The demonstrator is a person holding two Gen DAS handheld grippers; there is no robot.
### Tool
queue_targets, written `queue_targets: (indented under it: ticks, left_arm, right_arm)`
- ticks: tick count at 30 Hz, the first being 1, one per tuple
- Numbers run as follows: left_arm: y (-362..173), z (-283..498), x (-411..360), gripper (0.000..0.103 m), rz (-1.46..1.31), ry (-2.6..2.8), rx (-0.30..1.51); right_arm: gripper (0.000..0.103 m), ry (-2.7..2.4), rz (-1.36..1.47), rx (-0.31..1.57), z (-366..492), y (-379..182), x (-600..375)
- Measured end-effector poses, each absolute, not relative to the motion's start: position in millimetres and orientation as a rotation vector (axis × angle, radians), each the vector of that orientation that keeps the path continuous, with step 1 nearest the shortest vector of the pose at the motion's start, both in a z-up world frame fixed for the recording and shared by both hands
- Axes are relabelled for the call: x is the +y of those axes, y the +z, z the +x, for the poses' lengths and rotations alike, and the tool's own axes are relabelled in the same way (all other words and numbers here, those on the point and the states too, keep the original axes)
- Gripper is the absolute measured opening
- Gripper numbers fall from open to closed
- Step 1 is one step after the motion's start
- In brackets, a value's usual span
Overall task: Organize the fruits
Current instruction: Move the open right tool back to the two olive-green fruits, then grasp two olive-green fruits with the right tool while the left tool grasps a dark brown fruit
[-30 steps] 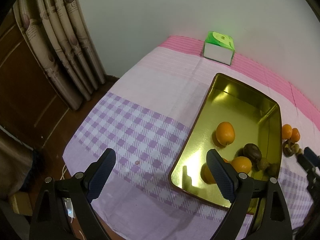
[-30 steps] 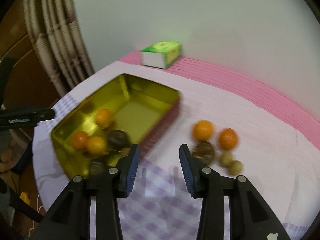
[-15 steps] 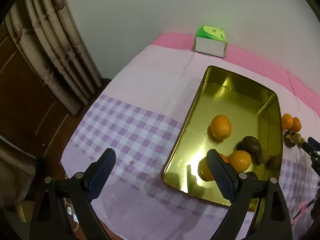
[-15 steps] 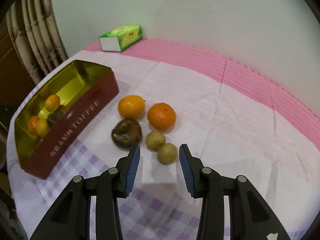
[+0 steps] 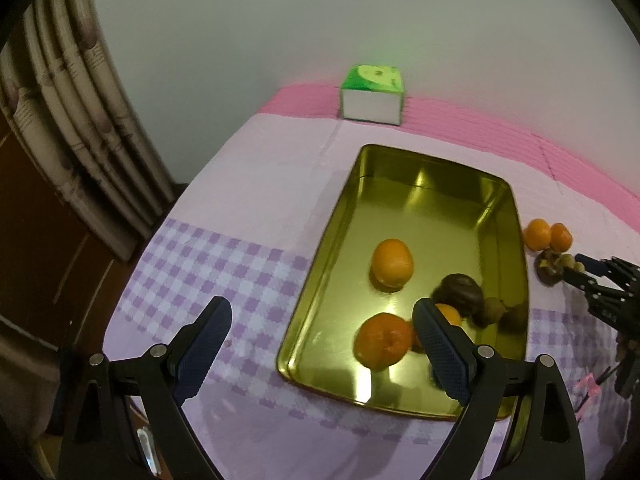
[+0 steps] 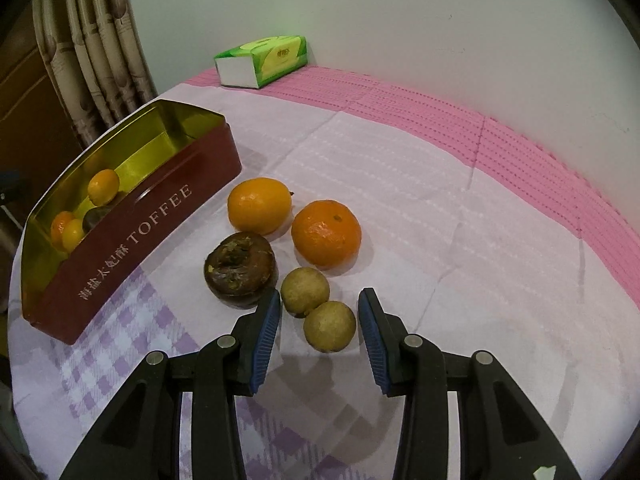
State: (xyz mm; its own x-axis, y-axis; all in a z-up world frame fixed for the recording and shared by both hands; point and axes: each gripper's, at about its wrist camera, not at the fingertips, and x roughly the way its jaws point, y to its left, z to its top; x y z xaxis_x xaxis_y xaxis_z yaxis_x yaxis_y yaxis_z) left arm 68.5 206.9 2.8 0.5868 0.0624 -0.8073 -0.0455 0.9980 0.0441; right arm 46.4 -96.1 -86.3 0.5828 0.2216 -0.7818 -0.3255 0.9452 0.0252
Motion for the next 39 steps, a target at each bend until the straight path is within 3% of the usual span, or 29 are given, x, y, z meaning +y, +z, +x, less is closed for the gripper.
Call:
queue_targets:
  ticks: [26,39]
  left_arm:
    - [0.7,84.5,28.5,0.092,0.189,-0.27,0.969]
    - [-15.9,97.2,12.0,0.092,0.176,-0.274,1.012]
  right_arm:
    - [0.035,0.112,0.037,0.85,9.1,-88.9,-162.6]
    - [0.045,0.199,0.053,0.865,-1.4,-88.5,-163.2]
